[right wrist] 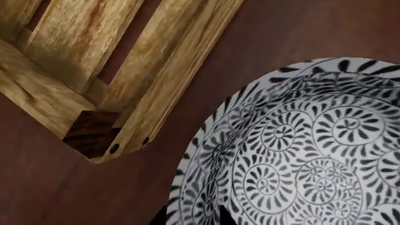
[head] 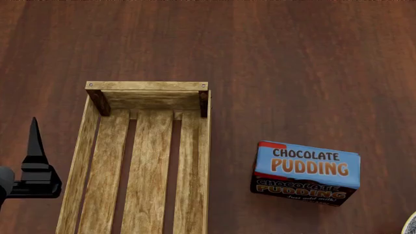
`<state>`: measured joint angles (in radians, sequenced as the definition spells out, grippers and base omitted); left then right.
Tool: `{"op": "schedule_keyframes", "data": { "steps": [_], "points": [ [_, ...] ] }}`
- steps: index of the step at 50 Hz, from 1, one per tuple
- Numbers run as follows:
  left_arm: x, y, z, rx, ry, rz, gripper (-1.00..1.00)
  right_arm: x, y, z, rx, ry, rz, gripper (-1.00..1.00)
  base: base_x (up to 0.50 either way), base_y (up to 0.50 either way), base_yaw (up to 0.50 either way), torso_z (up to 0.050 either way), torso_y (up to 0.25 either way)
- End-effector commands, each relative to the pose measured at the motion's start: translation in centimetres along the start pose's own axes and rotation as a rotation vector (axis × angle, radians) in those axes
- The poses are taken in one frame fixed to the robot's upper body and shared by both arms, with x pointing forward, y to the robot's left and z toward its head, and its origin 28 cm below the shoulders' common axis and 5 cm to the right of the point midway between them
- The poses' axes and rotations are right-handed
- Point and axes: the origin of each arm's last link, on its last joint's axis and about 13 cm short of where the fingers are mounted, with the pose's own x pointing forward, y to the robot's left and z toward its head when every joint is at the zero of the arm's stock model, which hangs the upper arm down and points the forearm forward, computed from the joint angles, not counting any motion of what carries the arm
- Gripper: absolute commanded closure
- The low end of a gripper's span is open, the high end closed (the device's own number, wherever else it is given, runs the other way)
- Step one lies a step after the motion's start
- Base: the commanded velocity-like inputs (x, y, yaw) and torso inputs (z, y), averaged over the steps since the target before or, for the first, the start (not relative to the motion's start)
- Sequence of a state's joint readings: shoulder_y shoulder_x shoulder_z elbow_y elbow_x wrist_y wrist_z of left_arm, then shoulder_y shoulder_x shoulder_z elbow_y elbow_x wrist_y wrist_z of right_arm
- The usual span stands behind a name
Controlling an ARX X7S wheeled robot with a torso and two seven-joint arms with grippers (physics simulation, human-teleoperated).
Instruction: Stack the left bowl on the right bowl and place them in the tray.
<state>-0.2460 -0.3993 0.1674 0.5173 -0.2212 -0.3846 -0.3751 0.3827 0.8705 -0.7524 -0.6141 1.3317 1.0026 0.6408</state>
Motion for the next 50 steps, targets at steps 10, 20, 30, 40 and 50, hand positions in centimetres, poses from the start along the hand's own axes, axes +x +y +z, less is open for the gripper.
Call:
{"op": "schedule_keyframes", "data": {
  "steps": [10,20,30,40,50],
  "points": [
    [0.0,0.0,0.0,-0.002,-0.002,0.000,-1.00,-1.1,0.4,-0.2,-0.006,0.008,-0.019,1.00,0.00,0.00,0.00,0.000,0.000],
    [-0.1,0.0,0.1,-0.004,-0.002,-0.001,-1.00,-3.5,0.9,0.4,-0.045,-0.030,-0.083,1.00,0.00,0.00,0.00,0.000,-0.002],
    [0.0,0.0,0.1,-0.006,-0.003,0.000,-1.00,-4.8,1.2,0.8,-0.069,-0.042,-0.119,1.00,0.00,0.00,0.00,0.000,0.000],
    [0.0,0.0,0.1,-0.005,-0.001,0.000,-1.00,-5.7,1.7,1.4,-0.107,-0.059,-0.140,1.00,0.00,0.00,0.00,0.000,0.000],
    [0.0,0.0,0.1,-0.004,-0.002,-0.001,-1.00,-6.7,1.9,1.7,-0.127,-0.075,-0.185,1.00,0.00,0.00,0.00,0.000,0.000]
  ]
}}
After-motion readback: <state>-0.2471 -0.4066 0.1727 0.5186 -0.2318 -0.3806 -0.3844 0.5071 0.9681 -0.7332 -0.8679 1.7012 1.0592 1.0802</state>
